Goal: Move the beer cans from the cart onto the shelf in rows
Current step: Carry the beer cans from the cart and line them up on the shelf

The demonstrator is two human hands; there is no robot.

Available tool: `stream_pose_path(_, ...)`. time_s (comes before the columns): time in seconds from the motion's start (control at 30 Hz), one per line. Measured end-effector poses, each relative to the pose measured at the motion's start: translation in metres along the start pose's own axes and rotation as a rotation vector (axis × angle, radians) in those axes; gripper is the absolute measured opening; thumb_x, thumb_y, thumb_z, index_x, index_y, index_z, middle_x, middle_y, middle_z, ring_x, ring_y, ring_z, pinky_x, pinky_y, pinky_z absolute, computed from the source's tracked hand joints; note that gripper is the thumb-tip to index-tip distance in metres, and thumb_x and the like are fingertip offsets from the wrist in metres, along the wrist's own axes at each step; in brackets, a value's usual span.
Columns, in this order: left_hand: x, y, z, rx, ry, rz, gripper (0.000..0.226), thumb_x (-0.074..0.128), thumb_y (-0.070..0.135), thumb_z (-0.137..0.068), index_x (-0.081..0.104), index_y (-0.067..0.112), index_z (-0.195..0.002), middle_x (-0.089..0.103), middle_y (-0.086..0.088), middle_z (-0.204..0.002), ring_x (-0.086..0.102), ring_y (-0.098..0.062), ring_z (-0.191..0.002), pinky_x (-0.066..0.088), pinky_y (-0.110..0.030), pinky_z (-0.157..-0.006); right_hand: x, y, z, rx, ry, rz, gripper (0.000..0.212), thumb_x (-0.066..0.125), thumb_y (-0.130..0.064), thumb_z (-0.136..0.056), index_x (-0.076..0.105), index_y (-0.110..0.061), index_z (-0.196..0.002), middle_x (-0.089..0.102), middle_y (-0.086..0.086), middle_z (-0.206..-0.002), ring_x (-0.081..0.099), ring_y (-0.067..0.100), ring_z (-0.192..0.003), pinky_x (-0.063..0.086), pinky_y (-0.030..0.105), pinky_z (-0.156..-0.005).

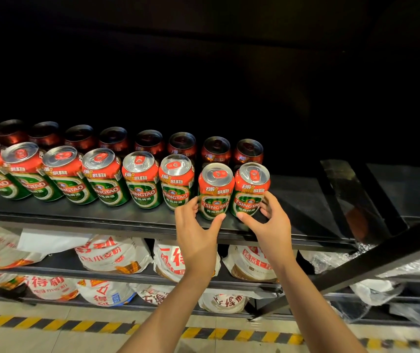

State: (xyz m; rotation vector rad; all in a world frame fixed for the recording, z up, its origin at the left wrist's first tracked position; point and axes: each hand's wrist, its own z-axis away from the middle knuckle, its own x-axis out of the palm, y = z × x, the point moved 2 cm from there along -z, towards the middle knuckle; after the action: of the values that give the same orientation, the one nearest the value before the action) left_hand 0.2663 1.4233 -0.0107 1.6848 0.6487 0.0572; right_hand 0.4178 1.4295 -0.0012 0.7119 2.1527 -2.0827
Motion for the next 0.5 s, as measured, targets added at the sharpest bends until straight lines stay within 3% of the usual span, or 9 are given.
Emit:
stream_pose_path(0.13, 0.0021, -0.0004, -0.0009, 0.005, 0.000, -0.028, 0.058, 0.074, 0.029, -0.079, 0.051, 0.014, -0.130, 0.050, 0.000, -0.120, 0.050, -0.011, -0.112, 0.038, -0.018, -0.091, 0.0011, -0.0006, 0.0005, 0.004, 0.015, 0.011, 0.066, 0.078, -0.026, -0.076, 0.046, -0.028, -0.134, 0.057, -0.011, -0.128, 0.050, 0.005, -0.120, 0.040, 0.021, -0.097)
stream_pose_path(0.3, 0.0044, 0.0023, -0.0011, -0.034, 0.029, -0.004, 0.057, 0.076, 0.029, -0.077, 0.052, 0.014, -0.126, 0.050, 0.006, -0.115, 0.050, -0.006, -0.110, 0.031, 0.001, -0.084, 0.0028, -0.0017, 0.0002, 0.014, 0.040, 0.036, 0.067, 0.078, -0.026, -0.076, 0.046, -0.026, -0.135, 0.057, -0.009, -0.129, 0.050, 0.006, -0.119, 0.041, 0.024, -0.097)
stream_pose_path(0.5, 0.0058, 0.0035, -0.0018, -0.063, 0.032, -0.005, 0.054, 0.074, 0.029, -0.078, 0.054, 0.013, -0.125, 0.054, 0.003, -0.119, 0.052, -0.011, -0.112, 0.038, -0.017, -0.089, 0.0047, -0.0032, -0.0003, 0.021, 0.066, 0.050, 0.069, 0.079, -0.025, -0.075, 0.046, -0.024, -0.136, 0.058, -0.007, -0.129, 0.051, 0.009, -0.120, 0.041, 0.024, -0.097)
